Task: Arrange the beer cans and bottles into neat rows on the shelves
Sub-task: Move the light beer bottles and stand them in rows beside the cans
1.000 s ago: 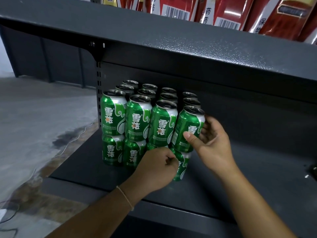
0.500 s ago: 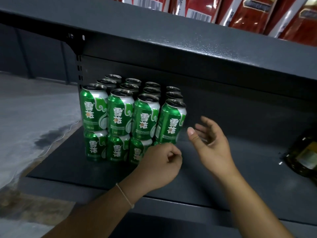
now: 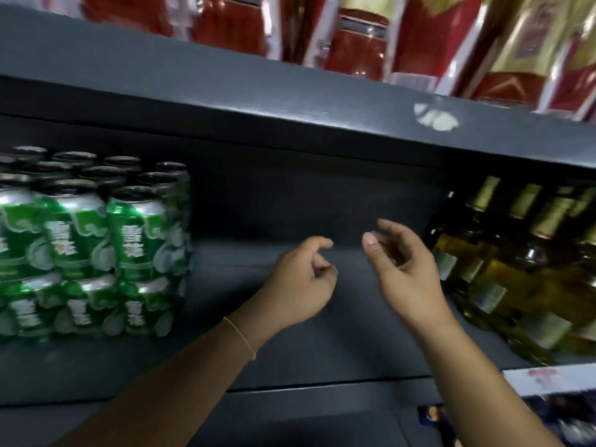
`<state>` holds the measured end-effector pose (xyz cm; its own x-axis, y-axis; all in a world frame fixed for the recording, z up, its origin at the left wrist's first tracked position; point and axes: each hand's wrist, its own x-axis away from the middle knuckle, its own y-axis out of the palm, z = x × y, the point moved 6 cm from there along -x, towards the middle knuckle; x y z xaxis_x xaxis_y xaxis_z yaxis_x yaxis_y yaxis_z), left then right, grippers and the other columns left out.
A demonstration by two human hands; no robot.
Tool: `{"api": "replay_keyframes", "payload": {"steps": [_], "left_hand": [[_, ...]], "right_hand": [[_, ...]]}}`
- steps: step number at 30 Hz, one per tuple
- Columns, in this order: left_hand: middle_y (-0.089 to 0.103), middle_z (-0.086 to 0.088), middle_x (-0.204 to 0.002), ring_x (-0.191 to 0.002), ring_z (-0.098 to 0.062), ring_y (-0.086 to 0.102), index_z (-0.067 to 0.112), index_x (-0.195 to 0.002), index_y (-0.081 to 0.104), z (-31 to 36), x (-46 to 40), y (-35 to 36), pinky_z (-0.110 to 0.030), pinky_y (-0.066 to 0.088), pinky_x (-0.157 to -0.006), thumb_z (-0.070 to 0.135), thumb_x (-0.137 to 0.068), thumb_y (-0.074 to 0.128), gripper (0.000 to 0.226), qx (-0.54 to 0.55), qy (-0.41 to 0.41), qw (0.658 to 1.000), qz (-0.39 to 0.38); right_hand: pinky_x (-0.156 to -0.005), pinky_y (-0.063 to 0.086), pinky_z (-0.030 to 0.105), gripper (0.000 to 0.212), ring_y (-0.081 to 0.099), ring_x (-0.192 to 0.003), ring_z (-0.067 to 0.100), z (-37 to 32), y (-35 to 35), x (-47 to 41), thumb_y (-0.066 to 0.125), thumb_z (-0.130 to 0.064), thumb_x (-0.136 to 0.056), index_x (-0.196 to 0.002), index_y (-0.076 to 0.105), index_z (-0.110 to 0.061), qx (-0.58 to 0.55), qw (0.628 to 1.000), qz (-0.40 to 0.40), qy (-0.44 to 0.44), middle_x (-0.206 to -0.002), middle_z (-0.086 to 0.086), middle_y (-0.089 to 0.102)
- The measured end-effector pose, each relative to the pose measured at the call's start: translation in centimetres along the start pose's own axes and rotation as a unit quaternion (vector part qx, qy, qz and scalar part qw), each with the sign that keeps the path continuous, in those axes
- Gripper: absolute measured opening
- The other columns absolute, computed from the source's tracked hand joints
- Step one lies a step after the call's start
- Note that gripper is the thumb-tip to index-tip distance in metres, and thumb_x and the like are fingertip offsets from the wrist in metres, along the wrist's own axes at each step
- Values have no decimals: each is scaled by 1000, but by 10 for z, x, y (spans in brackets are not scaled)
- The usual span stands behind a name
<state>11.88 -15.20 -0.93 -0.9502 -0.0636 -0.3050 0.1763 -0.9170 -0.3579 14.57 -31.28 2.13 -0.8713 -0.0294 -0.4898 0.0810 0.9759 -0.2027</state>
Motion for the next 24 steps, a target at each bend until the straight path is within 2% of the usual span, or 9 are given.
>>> {"api": "replay_keyframes", "payload": {"steps": [3, 6, 9, 12, 16, 20, 22, 24], "left_hand": [[63, 9, -96, -82, -15, 66, 30, -129, 48, 9, -23, 54, -32, 58, -69, 23, -93, 55, 36, -2, 7, 1000, -19], [63, 11, -97, -82, -15, 66, 30, -129, 49, 20, -40, 104, -33, 58, -70, 23, -93, 56, 37, 0, 11, 1000, -29], [63, 10, -100, -82, -20, 66, 27, -129, 50, 34, -54, 146, -35, 57, -71, 20, -92, 56, 38, -1, 23, 999, -26], [62, 9, -102, -83, -20, 66, 24, -130, 51, 43, -66, 182, -31, 54, -69, 18, -93, 56, 38, 2, 26, 999, -35], [59, 12, -104, -83, -17, 65, 23, -134, 49, 48, -78, 225, -24, 50, -63, 19, -94, 55, 40, 8, 21, 998, -63], [58, 12, -104, -82, -22, 66, 23, -134, 49, 56, -83, 266, -26, 52, -61, 18, -95, 55, 40, 10, 28, 994, -104], [59, 11, -104, -81, -21, 66, 23, -134, 49, 61, -85, 284, -23, 52, -61, 17, -95, 55, 40, 8, 36, 992, -123], [59, 12, -103, -76, -16, 65, 23, -133, 49, 66, -86, 300, -22, 52, -63, 17, -94, 56, 40, 7, 47, 989, -141]], "right_hand": [[-83, 49, 9, 36, 60, -94, -13, 19, -50, -16, 67, -30, -90, -124, 58, -22, 14, 1000, 19, -1, -110, -10, 64], [-89, 54, 24, 36, 64, -97, 1, 38, -92, -29, 67, -28, -90, -124, 58, -22, 4, 999, 36, 5, -110, -3, 65], [-83, 52, 15, 37, 62, -92, -4, 53, -129, -39, 67, -24, -90, -125, 59, -17, 15, 999, 50, -6, -111, 1, 66], [-78, 47, 7, 37, 61, -91, -9, 61, -165, -45, 67, -20, -90, -125, 59, -14, 22, 997, 66, -24, -111, 0, 66], [-82, 47, 8, 31, 62, -99, -5, 62, -217, -42, 67, -16, -91, -121, 60, -15, 37, 986, 145, -77, -109, -2, 67], [-83, 46, 9, 29, 63, -98, -1, 62, -264, -38, 66, -13, -92, -120, 60, -11, 73, 964, 224, -122, -107, 3, 66], [-86, 48, 14, 30, 63, -100, 4, 67, -283, -38, 66, -19, -92, -121, 60, -11, 103, 954, 252, -128, -110, 5, 66], [-90, 52, 26, 35, 64, -104, 13, 75, -297, -39, 64, -29, -91, -122, 60, -13, 122, 947, 272, -119, -112, 6, 65]]}}
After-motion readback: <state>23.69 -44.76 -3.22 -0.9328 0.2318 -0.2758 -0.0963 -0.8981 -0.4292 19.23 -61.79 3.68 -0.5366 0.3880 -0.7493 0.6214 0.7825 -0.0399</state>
